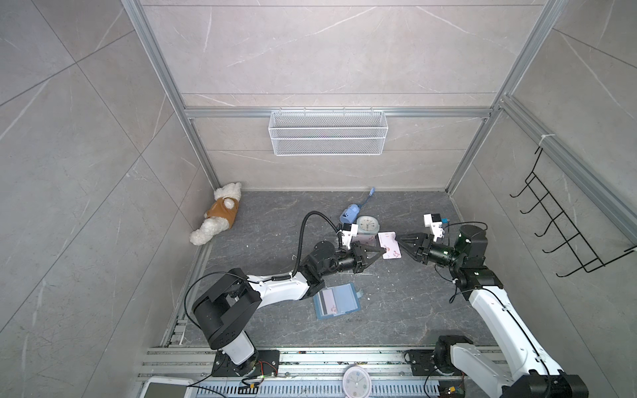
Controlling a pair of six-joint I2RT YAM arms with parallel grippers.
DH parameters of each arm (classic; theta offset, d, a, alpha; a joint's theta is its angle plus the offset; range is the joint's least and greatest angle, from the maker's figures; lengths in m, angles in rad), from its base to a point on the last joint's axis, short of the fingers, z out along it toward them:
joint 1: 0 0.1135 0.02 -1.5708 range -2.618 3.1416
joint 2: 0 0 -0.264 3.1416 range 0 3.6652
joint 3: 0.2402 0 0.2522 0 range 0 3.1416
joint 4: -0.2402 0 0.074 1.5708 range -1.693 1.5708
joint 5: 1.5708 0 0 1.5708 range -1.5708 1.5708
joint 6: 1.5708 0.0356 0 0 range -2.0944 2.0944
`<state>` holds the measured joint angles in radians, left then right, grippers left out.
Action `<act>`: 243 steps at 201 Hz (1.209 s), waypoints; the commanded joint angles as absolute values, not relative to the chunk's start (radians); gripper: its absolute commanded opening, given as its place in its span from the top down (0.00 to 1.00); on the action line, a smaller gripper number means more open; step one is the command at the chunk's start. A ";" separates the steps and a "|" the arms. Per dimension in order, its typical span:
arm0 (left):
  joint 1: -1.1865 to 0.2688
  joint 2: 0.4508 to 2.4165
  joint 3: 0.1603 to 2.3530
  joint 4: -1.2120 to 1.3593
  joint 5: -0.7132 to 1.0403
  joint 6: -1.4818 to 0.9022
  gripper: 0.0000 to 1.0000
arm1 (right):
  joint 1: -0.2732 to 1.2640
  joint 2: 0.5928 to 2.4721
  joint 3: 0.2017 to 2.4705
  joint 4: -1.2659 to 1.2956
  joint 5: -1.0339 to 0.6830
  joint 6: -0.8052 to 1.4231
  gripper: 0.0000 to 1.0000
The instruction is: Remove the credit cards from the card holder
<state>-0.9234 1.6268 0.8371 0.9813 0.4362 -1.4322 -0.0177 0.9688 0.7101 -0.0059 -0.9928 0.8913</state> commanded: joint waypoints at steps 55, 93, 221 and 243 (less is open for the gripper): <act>-0.927 1.655 0.879 1.067 0.472 -1.460 1.00 | -0.020 0.956 0.675 0.060 -1.057 0.926 0.67; -0.927 1.664 0.875 1.068 0.474 -1.460 1.00 | -0.020 0.960 0.665 0.062 -1.083 0.927 0.84; -0.919 1.477 0.779 0.759 0.327 -1.272 0.20 | -0.021 0.957 0.717 -0.109 -1.073 0.800 1.00; -0.919 1.368 0.800 0.475 0.226 -1.121 0.14 | -0.021 0.950 0.728 -0.143 -1.063 0.774 1.00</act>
